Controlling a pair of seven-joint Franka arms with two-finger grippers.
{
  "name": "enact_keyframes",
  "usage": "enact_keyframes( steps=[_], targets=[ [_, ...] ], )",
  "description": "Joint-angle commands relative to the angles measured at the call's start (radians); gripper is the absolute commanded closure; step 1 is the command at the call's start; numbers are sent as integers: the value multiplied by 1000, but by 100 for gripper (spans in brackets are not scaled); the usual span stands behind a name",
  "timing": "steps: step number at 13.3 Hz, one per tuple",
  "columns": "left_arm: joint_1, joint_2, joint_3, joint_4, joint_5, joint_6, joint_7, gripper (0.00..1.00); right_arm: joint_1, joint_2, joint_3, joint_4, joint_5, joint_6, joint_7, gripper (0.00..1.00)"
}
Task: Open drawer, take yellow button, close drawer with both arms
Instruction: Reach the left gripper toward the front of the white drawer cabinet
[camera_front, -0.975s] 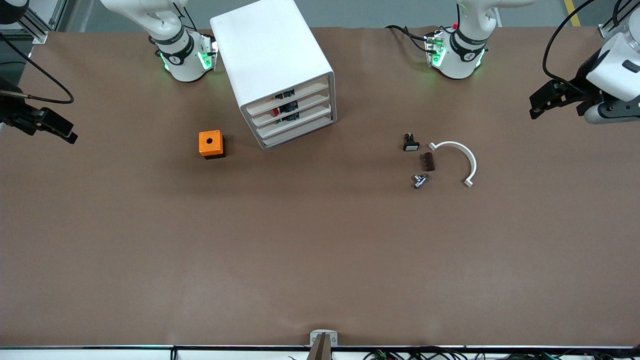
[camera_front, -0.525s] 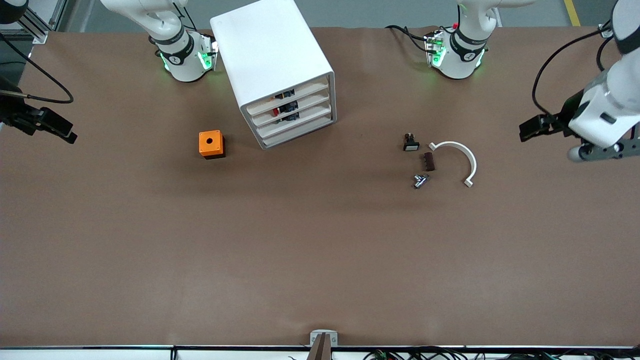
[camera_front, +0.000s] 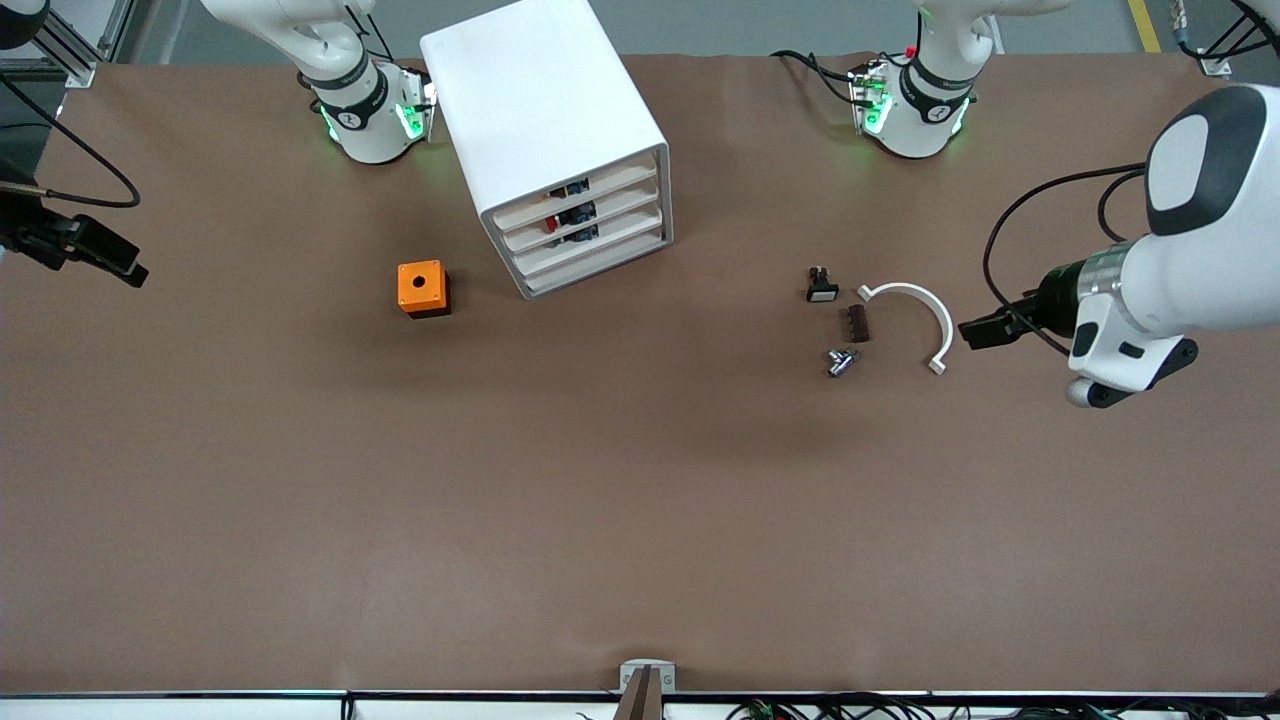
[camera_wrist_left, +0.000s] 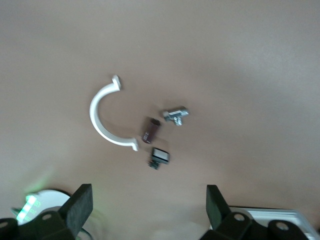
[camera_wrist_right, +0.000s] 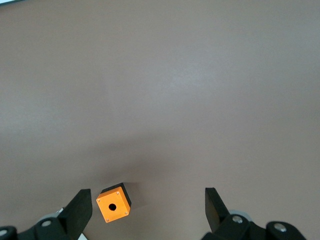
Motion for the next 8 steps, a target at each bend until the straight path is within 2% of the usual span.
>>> enact_keyframes(
  steps=[1,6,8],
  targets=[
    [-74,57,-3,37,-61,-20,-249,0,-24,-10,16,-5,-6,-1,-15,0],
    [-275,161,-3,38,-78,-20,-827,0,-42,-5,16,-5,-3,-1,-17,0],
    [-310,201,-5,38,-191,-20,-978,0,-45,-4,16,-6,-3,0,-18,0]
  ],
)
